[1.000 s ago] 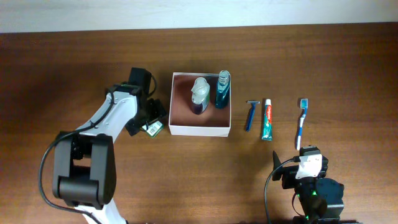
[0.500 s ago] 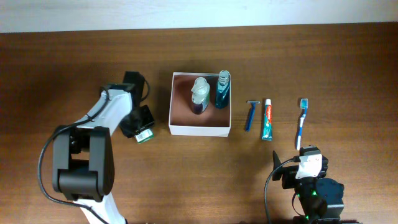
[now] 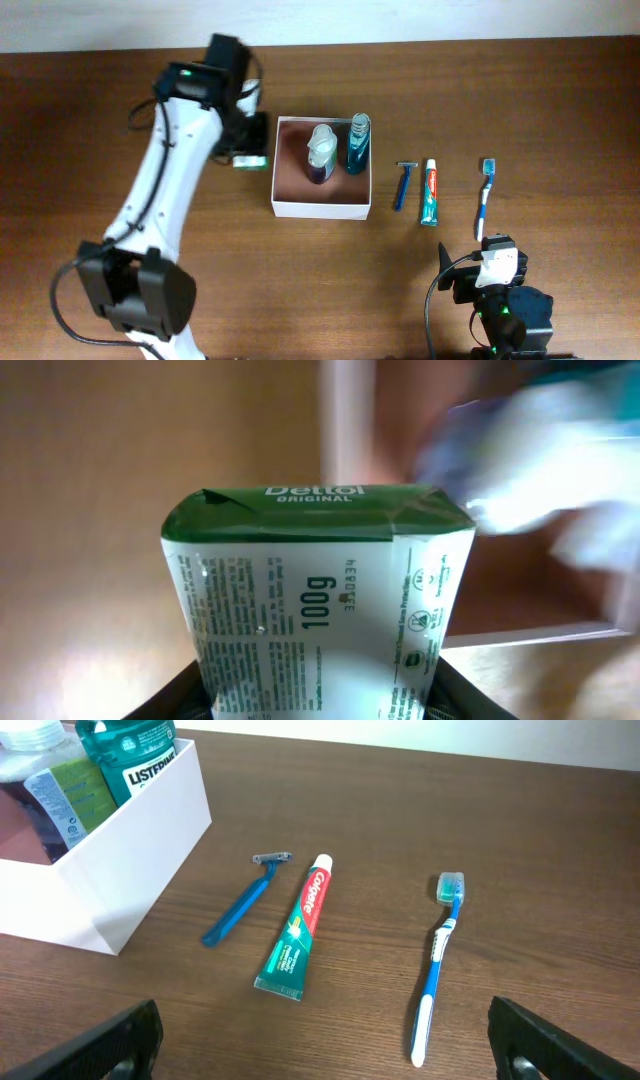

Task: Pack container
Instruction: 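Drop the Dettol soap box into the box's front left area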

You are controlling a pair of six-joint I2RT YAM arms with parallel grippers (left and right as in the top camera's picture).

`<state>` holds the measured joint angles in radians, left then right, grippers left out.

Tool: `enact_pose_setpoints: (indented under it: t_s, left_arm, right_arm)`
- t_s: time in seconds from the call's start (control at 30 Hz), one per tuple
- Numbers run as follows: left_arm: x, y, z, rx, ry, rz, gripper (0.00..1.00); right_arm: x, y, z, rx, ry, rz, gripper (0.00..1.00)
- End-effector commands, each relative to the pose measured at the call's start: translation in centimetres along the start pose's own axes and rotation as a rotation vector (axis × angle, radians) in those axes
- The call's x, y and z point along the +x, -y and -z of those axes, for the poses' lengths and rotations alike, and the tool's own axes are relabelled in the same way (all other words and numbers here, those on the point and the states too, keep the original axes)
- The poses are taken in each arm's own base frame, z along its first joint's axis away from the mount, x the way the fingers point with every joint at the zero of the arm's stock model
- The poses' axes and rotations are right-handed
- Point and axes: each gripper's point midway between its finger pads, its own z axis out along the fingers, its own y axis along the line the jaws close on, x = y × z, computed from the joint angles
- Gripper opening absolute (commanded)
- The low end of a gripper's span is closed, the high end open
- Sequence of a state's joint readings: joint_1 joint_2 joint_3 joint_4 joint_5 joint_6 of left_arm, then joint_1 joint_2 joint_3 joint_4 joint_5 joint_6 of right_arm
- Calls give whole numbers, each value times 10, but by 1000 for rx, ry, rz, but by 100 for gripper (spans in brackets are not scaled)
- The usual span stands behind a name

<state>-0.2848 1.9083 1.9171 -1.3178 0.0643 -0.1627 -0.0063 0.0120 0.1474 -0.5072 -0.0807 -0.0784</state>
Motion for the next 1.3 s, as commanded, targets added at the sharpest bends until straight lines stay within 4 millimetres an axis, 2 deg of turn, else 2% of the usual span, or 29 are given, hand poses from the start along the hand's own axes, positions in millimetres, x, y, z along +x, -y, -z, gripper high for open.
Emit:
enact_pose_setpoints:
  t_s: [0.0, 0.13, 0.27, 0.37, 0.5, 0.57, 0.6, 0.7, 0.77, 0.87, 0.97, 1.17, 1.23, 1.27]
  left_arm:
    - [-11, 21, 1, -35, 68, -135, 46]
    - [-22, 31, -27, -22, 83, -105, 46]
    - [-24, 34, -58, -7, 38, -58, 47]
    - [-24, 38, -75, 11, 15, -59, 47]
    - [-25, 37, -89, 8, -1, -77, 56]
    - [-23, 36, -96, 5, -15, -83, 66]
    - [-22, 36, -99, 3, -24, -82, 67]
    - [-19, 35, -99, 1, -35, -74, 82]
    - [-18, 32, -93, -4, -46, -67, 83]
    - [-17, 20, -73, -16, -69, -13, 83]
    - [-13, 0, -45, -37, -98, 29, 83]
    - [4, -67, 18, -180, -119, 140, 83]
    - [15, -91, 37, -250, -126, 171, 83]
    - [27, -108, 52, -298, -139, 196, 83]
  right_arm:
    - [1, 0, 0, -2, 2, -10, 99]
    - [1, 0, 0, -2, 2, -10, 99]
    - [1, 0, 0, -2, 2, -10, 99]
    - [1, 0, 0, -2, 2, -10, 99]
    - [1, 0, 0, -2, 2, -10, 99]
    - [1, 0, 0, -2, 2, -10, 99]
    - [1, 0, 0, -2, 2, -10, 99]
    - [1, 0, 0, -2, 2, -10, 99]
    - [1, 0, 0, -2, 2, -10, 99]
    - [1, 0, 0, -2, 2, -10, 99]
    - [1, 0, 0, -2, 2, -10, 99]
    - [1, 0, 0, -2, 2, -10, 99]
    - [1, 0, 0, -2, 2, -10, 99]
    - [1, 0, 0, -2, 2, -10, 99]
